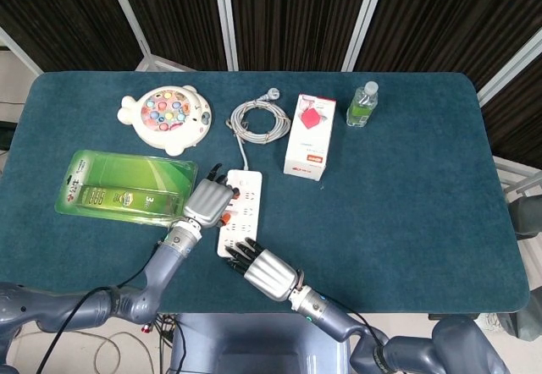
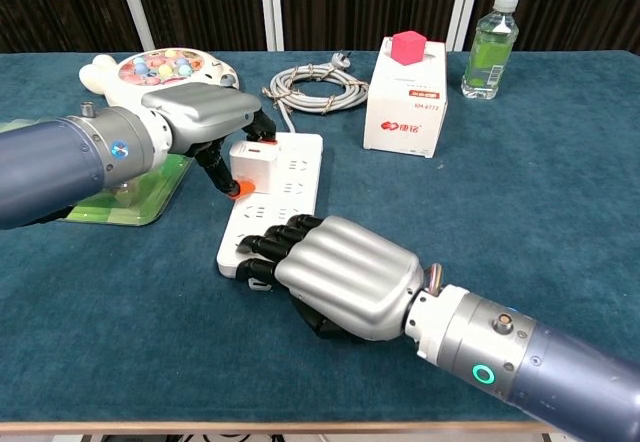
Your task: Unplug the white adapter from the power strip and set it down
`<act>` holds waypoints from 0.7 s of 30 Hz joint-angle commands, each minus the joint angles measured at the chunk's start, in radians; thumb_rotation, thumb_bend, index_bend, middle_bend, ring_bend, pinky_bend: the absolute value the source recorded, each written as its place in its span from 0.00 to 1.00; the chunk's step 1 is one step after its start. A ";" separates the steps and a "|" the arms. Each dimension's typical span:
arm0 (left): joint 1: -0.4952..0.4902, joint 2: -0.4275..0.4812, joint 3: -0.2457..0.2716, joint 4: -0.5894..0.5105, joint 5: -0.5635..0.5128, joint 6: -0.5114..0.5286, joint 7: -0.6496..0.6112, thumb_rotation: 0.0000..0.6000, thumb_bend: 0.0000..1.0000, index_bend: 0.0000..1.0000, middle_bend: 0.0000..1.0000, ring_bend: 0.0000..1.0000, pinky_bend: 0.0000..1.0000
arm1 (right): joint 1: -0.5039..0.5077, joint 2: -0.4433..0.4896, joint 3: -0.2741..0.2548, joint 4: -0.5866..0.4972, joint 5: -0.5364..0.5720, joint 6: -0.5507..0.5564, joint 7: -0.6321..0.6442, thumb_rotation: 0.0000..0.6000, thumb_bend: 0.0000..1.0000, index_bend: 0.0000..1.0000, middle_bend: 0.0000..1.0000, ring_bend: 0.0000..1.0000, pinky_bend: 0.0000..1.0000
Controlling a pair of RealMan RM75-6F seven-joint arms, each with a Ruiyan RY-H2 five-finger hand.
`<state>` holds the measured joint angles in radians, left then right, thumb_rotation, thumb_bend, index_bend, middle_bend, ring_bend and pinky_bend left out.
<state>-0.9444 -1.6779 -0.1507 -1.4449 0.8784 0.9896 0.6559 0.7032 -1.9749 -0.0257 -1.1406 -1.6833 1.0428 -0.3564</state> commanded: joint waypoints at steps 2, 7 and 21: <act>-0.002 -0.017 -0.016 -0.005 -0.015 0.005 -0.006 1.00 0.44 0.66 0.73 0.21 0.03 | -0.001 0.000 -0.001 0.000 0.001 -0.001 0.000 1.00 1.00 0.22 0.21 0.19 0.19; 0.002 -0.018 -0.017 -0.007 -0.030 0.008 -0.002 1.00 0.44 0.67 0.74 0.22 0.04 | -0.003 -0.001 -0.004 0.001 0.001 -0.003 0.001 1.00 1.00 0.22 0.21 0.19 0.19; 0.016 0.025 -0.004 -0.007 0.039 0.006 -0.036 1.00 0.44 0.69 0.76 0.23 0.05 | -0.007 -0.007 -0.010 -0.004 -0.002 -0.002 -0.006 1.00 1.00 0.22 0.21 0.19 0.19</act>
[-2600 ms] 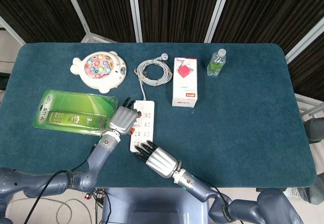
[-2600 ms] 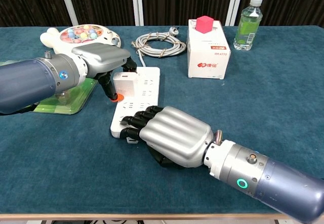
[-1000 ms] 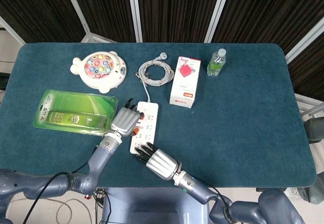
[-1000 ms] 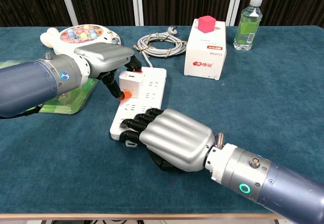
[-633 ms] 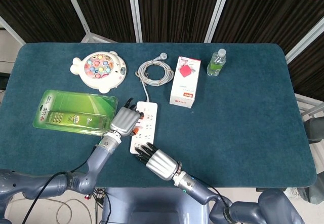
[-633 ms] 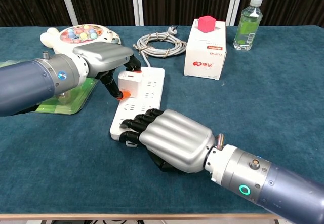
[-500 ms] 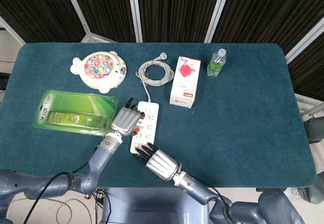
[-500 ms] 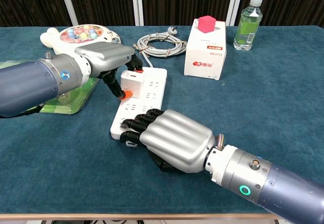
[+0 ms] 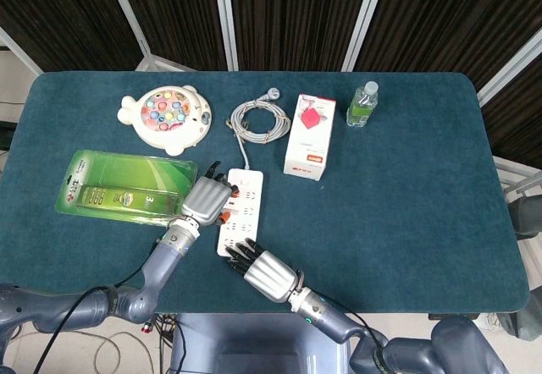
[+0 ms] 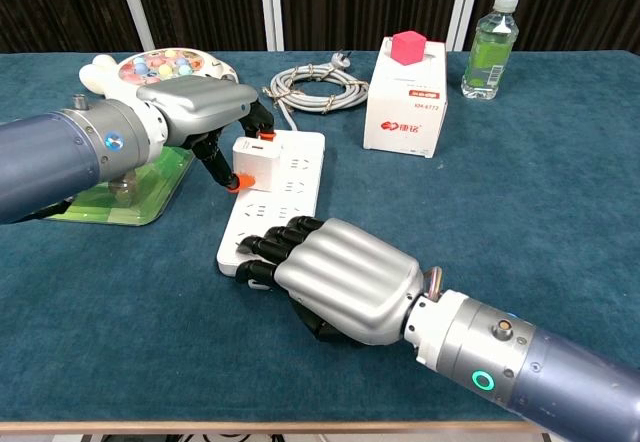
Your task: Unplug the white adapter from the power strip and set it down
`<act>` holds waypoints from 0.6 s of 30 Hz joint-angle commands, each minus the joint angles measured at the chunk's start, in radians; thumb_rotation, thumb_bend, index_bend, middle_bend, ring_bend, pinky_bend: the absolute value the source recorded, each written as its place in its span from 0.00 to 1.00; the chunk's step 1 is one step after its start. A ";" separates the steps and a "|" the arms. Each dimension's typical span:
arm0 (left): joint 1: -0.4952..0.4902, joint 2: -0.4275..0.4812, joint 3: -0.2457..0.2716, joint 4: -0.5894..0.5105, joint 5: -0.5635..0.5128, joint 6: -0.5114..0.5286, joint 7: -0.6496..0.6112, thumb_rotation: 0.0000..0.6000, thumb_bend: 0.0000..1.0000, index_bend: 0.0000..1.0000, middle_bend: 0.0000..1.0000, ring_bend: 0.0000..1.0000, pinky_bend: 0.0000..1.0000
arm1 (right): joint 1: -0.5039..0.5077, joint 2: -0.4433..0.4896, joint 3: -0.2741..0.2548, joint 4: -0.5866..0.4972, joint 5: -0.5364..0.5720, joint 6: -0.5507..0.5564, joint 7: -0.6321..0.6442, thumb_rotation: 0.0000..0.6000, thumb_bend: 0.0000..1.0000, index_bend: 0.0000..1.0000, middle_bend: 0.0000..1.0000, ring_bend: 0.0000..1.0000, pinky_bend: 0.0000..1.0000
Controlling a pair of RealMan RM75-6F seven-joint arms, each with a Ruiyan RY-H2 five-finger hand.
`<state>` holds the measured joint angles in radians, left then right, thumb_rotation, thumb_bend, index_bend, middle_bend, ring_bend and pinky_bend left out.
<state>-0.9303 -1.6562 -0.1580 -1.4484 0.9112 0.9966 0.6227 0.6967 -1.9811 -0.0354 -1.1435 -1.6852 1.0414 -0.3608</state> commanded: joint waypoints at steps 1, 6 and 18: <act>0.003 0.005 0.004 -0.005 0.010 0.000 -0.005 1.00 0.44 0.69 0.76 0.23 0.05 | -0.001 -0.001 0.000 -0.002 0.000 0.000 -0.003 1.00 1.00 0.22 0.21 0.19 0.19; 0.006 0.012 0.004 -0.013 0.025 0.002 -0.009 1.00 0.44 0.69 0.76 0.23 0.05 | -0.001 -0.003 0.001 -0.008 0.000 0.000 -0.009 1.00 1.00 0.22 0.21 0.19 0.19; 0.010 0.013 -0.002 -0.020 0.041 0.007 -0.021 1.00 0.44 0.71 0.77 0.26 0.06 | -0.005 -0.010 -0.002 -0.007 0.002 -0.005 -0.011 1.00 1.00 0.22 0.21 0.19 0.19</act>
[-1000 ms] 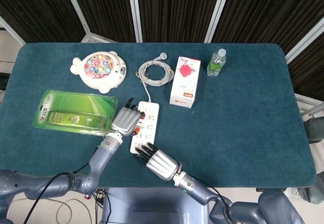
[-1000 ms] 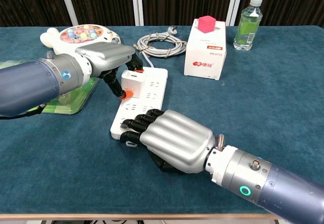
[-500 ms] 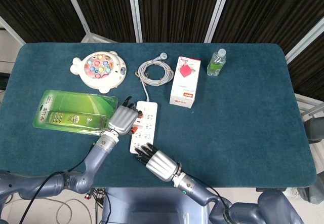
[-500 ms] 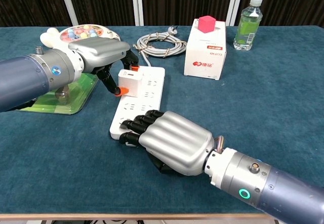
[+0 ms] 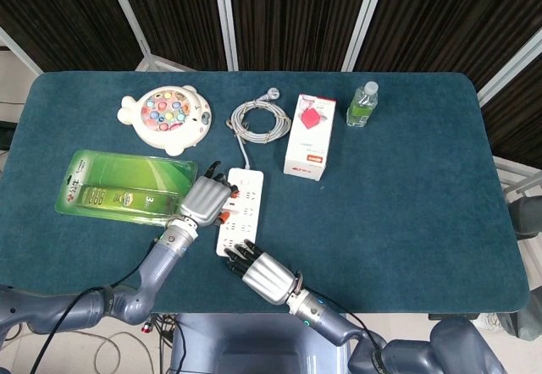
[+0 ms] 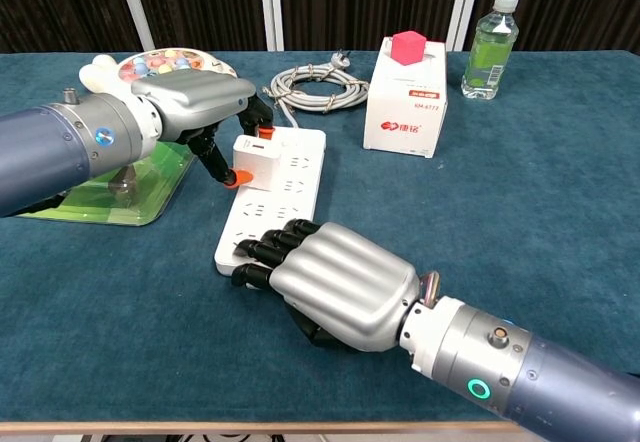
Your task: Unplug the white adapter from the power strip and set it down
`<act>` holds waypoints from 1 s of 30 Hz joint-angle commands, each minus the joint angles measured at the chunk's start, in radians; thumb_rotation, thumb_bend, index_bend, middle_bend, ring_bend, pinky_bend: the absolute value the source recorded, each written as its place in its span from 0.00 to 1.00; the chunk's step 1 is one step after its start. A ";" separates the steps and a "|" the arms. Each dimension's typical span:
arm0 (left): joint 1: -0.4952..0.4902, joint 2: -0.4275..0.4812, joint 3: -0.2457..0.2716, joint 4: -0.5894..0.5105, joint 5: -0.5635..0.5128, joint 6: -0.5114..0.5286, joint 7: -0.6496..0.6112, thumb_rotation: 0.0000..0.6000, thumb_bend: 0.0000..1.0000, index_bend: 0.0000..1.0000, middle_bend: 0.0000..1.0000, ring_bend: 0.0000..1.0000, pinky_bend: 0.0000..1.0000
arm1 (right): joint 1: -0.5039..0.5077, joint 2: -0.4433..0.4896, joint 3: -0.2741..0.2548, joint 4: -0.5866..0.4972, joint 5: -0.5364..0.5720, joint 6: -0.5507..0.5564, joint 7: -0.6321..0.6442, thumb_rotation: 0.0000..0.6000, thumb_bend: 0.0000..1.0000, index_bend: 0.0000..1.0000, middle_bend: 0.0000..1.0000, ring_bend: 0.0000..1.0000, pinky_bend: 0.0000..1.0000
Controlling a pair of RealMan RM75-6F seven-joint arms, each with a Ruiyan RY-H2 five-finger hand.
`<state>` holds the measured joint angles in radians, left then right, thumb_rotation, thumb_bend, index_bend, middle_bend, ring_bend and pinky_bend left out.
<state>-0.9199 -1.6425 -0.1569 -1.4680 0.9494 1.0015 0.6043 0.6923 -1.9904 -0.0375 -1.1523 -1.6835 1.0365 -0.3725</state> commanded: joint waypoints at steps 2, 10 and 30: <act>-0.001 -0.001 -0.008 -0.003 0.006 0.004 -0.004 1.00 0.44 0.71 0.78 0.27 0.07 | -0.001 -0.001 -0.001 0.003 0.001 -0.002 0.003 1.00 1.00 0.22 0.21 0.19 0.19; -0.003 0.004 -0.016 -0.024 0.017 0.007 -0.007 1.00 0.44 0.72 0.79 0.27 0.08 | -0.002 -0.007 -0.002 0.009 0.001 -0.002 0.009 1.00 1.00 0.22 0.21 0.19 0.19; 0.001 0.026 -0.009 -0.077 -0.005 -0.009 -0.004 1.00 0.44 0.72 0.79 0.28 0.09 | -0.003 -0.021 -0.004 0.015 -0.003 -0.004 0.015 1.00 1.00 0.22 0.21 0.19 0.19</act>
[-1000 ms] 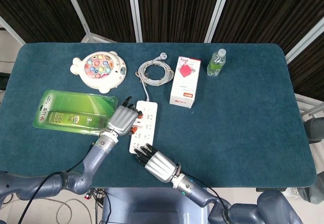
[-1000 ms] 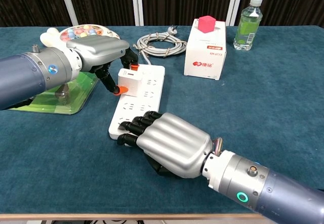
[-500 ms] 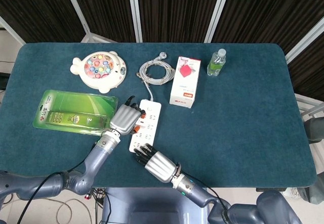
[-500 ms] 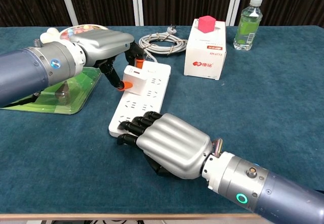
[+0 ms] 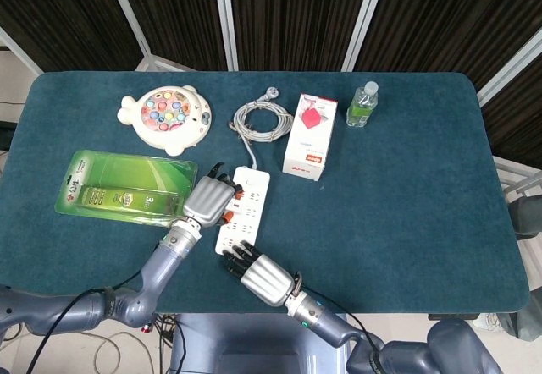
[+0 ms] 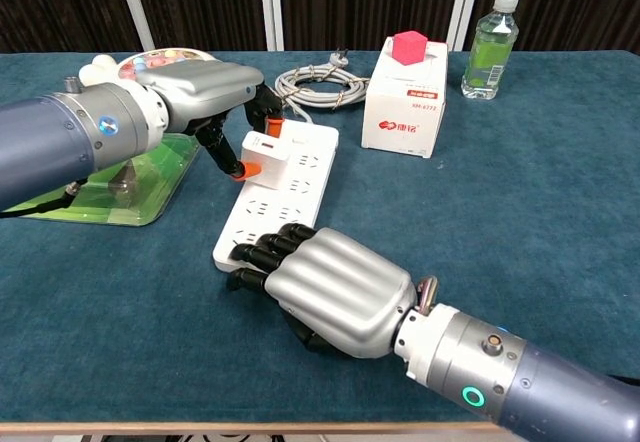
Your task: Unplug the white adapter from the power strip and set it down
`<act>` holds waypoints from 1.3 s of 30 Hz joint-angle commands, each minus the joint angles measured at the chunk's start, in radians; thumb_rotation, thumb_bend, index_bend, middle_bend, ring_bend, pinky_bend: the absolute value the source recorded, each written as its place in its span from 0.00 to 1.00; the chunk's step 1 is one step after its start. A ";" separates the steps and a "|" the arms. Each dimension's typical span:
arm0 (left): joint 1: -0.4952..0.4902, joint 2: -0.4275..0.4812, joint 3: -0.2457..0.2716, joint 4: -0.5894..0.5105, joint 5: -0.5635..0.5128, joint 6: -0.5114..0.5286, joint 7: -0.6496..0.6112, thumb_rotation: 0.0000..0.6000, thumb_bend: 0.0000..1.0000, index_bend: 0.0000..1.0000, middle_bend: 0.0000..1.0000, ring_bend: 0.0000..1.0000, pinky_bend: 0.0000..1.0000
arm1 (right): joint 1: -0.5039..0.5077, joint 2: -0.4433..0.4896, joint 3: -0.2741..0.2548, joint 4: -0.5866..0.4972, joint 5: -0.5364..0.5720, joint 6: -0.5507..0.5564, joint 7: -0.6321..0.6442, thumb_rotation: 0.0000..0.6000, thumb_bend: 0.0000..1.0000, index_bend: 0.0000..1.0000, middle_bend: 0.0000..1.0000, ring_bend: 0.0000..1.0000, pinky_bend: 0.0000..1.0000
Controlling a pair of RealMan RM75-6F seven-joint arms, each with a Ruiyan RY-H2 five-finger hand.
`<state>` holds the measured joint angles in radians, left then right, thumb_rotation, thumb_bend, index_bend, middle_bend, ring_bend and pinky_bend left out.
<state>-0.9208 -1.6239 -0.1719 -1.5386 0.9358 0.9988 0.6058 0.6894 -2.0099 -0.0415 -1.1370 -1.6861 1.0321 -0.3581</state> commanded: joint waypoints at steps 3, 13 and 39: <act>0.002 0.012 -0.001 -0.024 0.011 -0.013 -0.024 1.00 0.44 0.72 0.79 0.28 0.09 | -0.001 -0.003 -0.001 -0.001 -0.001 0.001 -0.001 1.00 1.00 0.22 0.21 0.19 0.19; -0.001 0.011 -0.007 -0.028 0.010 -0.006 -0.026 1.00 0.44 0.72 0.79 0.28 0.09 | -0.004 -0.005 -0.005 0.000 0.000 -0.003 -0.003 1.00 1.00 0.22 0.21 0.19 0.19; 0.006 0.037 -0.011 -0.033 0.066 -0.001 -0.078 1.00 0.44 0.72 0.79 0.28 0.09 | -0.003 -0.026 0.003 0.016 0.006 -0.011 -0.002 1.00 1.00 0.22 0.21 0.19 0.19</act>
<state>-0.9153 -1.5880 -0.1804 -1.5715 1.0001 0.9949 0.5300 0.6867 -2.0357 -0.0387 -1.1208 -1.6800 1.0206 -0.3596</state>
